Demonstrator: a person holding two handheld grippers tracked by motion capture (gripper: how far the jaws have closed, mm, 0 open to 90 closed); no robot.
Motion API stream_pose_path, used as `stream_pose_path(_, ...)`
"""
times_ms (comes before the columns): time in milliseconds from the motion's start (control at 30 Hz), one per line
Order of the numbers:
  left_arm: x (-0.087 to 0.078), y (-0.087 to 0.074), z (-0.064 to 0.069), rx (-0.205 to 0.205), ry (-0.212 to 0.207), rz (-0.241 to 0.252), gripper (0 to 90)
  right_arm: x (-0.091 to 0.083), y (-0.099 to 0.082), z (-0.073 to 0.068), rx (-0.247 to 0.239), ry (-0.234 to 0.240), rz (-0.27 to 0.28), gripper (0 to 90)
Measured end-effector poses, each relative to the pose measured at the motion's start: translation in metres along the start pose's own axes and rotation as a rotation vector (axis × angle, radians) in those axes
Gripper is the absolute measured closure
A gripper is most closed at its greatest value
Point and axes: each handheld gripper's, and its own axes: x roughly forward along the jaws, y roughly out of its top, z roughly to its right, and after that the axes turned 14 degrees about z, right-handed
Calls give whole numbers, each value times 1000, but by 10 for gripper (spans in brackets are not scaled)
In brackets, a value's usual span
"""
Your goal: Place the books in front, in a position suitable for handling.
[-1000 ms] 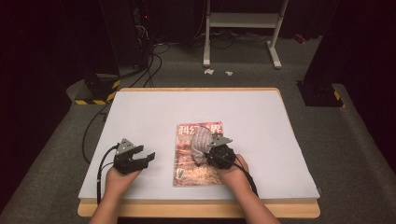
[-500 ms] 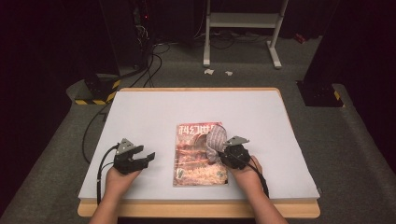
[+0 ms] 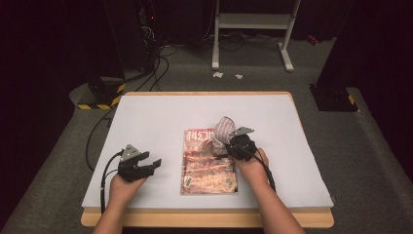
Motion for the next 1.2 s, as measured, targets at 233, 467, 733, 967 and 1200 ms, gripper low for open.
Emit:
stream_pose_path(233, 0, 0, 0, -5, -2, 5, 357, 17, -2, -1, 3, 2, -25, 643)
stream_pose_path(467, -1, 0, 0, -9, -2, 8, 357, 26, 9, -14, -38, 13, -34, 641)
stream_pose_path(733, -4, 0, -2, -13, -1, 8, 357, 52, 25, -53, -88, 92, -20, 641)
stream_pose_path(967, -3, -1, -2, -19, -6, 5, 357, 66, 35, -78, -98, 139, -5, 643)
stream_pose_path(1200, -4, -1, -2, -20, -4, 8, 357, 76, 43, -97, -111, 173, -2, 643)
